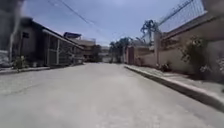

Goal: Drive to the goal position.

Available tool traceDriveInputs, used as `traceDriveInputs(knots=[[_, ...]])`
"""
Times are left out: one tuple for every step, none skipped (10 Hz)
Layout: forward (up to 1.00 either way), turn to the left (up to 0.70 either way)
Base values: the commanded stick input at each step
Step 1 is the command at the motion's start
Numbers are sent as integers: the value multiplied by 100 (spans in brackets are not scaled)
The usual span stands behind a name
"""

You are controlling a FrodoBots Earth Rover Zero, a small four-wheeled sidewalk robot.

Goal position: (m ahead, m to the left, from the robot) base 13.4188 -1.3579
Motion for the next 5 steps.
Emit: traceDriveInputs(knots=[[100,3],[100,3],[100,3],[100,3],[100,3]])
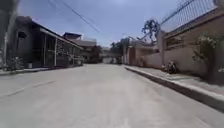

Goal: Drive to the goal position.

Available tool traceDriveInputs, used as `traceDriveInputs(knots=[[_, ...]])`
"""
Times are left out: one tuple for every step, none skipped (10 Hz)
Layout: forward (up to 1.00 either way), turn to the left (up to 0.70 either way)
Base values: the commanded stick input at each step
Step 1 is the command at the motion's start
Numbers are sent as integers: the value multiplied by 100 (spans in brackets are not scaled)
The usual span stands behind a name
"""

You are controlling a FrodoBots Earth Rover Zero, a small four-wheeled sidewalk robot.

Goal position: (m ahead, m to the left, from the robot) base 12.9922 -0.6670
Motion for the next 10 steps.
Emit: traceDriveInputs(knots=[[100,3],[100,3],[100,3],[100,3],[100,3],[100,3],[100,3],[100,3],[100,3],[100,3]])
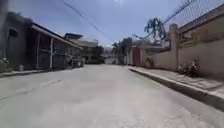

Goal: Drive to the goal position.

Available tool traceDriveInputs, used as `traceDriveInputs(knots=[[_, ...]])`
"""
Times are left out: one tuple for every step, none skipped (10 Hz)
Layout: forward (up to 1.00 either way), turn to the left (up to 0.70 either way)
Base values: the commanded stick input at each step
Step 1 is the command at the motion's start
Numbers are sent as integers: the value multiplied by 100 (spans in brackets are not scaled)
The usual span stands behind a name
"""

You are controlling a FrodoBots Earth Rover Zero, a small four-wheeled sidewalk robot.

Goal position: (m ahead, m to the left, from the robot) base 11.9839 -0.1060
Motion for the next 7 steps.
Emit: traceDriveInputs(knots=[[100,3],[100,3],[100,3],[100,2],[100,-26],[100,-37],[100,-31]])
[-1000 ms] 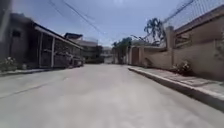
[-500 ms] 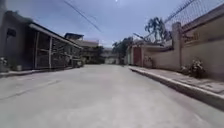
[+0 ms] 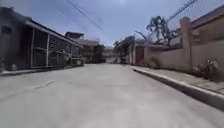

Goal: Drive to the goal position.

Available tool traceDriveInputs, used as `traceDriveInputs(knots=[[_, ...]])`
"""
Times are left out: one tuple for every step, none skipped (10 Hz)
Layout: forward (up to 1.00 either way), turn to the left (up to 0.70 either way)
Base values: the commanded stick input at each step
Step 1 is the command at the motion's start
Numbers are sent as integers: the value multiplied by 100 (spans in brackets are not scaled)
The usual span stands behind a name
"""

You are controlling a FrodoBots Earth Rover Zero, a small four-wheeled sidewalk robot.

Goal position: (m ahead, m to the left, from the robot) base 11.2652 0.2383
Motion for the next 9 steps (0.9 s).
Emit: traceDriveInputs(knots=[[100,3],[100,3],[100,3],[100,3],[100,3],[100,3],[100,3],[100,3],[100,3]])
